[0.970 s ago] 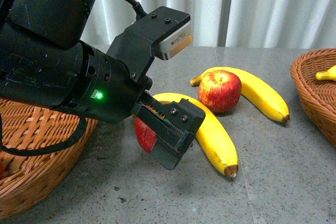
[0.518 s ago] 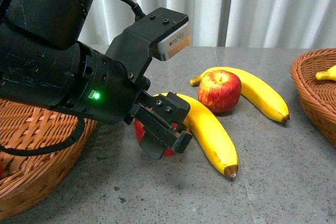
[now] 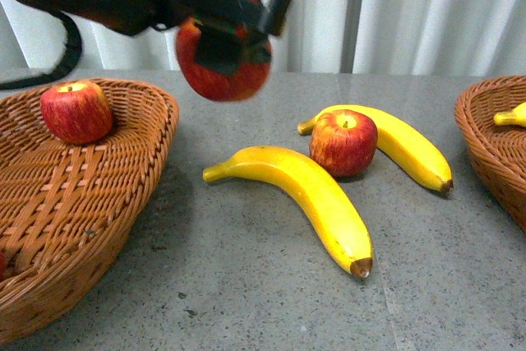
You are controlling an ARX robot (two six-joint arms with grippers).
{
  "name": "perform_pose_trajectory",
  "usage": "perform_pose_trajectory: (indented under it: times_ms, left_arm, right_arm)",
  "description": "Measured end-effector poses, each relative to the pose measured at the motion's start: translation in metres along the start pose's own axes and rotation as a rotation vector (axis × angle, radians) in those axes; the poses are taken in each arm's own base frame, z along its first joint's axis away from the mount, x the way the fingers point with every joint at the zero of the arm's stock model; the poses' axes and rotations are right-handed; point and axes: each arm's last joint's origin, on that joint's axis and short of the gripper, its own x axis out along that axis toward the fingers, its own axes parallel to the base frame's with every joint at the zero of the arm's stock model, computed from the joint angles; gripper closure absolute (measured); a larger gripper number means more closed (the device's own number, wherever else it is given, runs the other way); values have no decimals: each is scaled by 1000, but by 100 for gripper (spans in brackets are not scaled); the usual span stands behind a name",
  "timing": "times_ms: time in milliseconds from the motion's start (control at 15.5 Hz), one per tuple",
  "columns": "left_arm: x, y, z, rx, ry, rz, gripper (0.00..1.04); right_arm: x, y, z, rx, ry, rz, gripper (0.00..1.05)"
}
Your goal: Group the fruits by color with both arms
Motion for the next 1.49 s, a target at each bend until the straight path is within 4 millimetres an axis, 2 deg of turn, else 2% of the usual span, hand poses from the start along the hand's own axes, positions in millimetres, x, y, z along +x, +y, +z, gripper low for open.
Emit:
perform_pose_trajectory:
  times_ms: [65, 194, 323, 582, 776, 970, 1035, 1100, 1294, 1358, 1488]
  left_arm:
    - [-10, 17, 0, -64, -21, 116, 44]
    - [-23, 47, -25, -218, 28, 329, 45]
    - [-30, 63, -51, -334, 80, 410, 45]
    - [-25, 64, -82, -452, 133, 412, 45]
    - [-21, 65, -90, -479, 159, 416, 45]
    - [-21, 63, -91, -493, 166, 399, 9]
    - [-20, 59, -89, -490, 174, 377, 6]
    - [-21, 53, -82, -500, 151, 323, 7]
    - [-21, 33, -16, -403, -38, 208, 7]
    - [-14, 26, -2, -356, -61, 183, 7]
    - [23, 10, 8, -253, -23, 71, 7]
  right_arm:
    - [0, 0, 0, 0, 0, 0, 7]
    - [0, 0, 0, 0, 0, 0, 7]
    - [0, 0, 0, 0, 0, 0, 7]
    - [0, 0, 0, 0, 0, 0, 7]
    - [0, 0, 0, 0, 0, 0, 7]
    - [0, 0, 0, 0, 0, 0, 7]
    - [0, 0, 0, 0, 0, 0, 7]
    - [0, 0, 0, 0, 0, 0, 7]
    - [0, 0, 0, 0, 0, 0, 7]
    - [0, 0, 0, 0, 0, 0, 7]
    - [0, 0, 0, 0, 0, 0, 7]
